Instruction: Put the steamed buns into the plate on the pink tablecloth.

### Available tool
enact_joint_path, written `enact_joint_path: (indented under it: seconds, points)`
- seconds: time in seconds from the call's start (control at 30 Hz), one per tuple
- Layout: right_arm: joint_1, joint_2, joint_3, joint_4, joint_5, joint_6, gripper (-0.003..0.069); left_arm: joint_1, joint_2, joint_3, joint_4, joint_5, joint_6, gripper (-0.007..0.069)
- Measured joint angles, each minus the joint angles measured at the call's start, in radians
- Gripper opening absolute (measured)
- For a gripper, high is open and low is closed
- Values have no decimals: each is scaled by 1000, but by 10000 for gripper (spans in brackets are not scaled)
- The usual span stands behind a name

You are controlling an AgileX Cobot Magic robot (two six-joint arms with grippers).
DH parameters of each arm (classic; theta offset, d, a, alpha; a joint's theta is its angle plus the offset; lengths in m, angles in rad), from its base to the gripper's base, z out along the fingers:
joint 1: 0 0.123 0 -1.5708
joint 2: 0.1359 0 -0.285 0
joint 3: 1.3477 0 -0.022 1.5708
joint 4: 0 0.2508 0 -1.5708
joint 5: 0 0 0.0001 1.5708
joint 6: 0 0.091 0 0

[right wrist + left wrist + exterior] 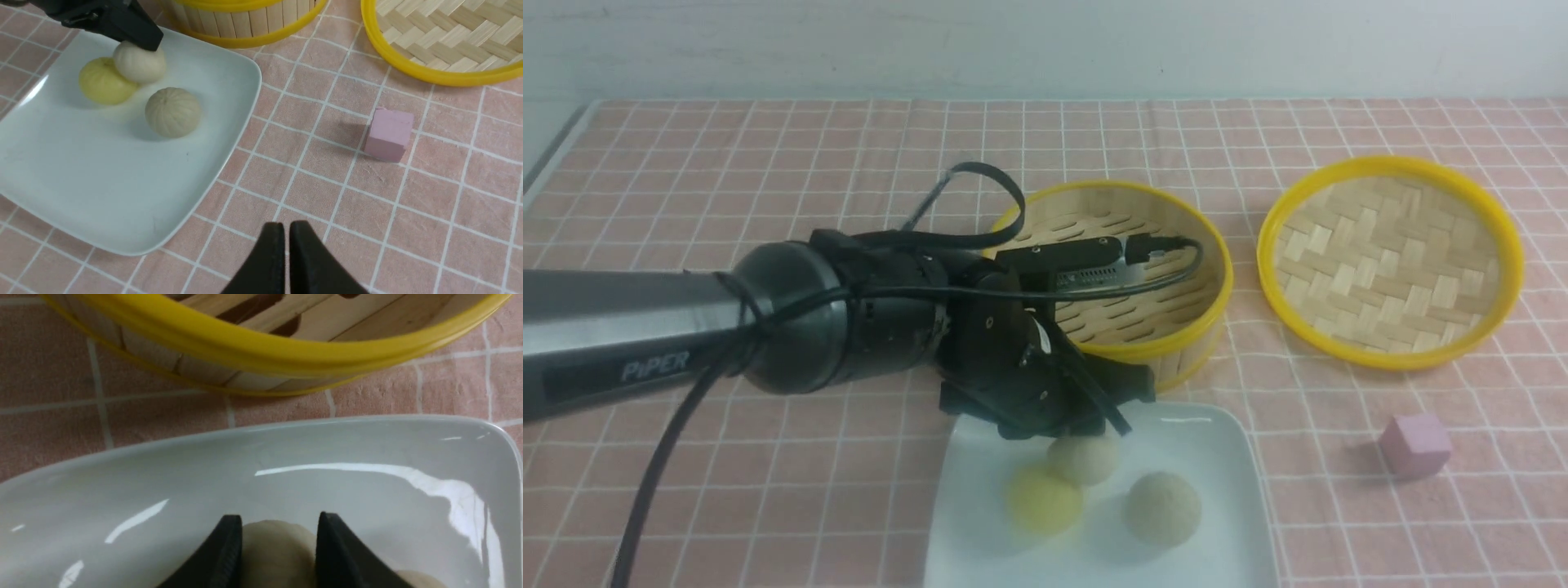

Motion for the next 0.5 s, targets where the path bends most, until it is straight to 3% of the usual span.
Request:
enact_joint_path:
  seconds: [0.13,0.3,0.5]
  points:
    - [0,-36,-95,5,157,-8,-9,0,-1,-22,-3,22,0,354]
    - [0,-80,-122,-5,262,-10,-8,0,-37,-64,-3,49,28,366]
    - [0,-113,-125,-8,269,-10,-6,0,-132,-91,9,100,69,359]
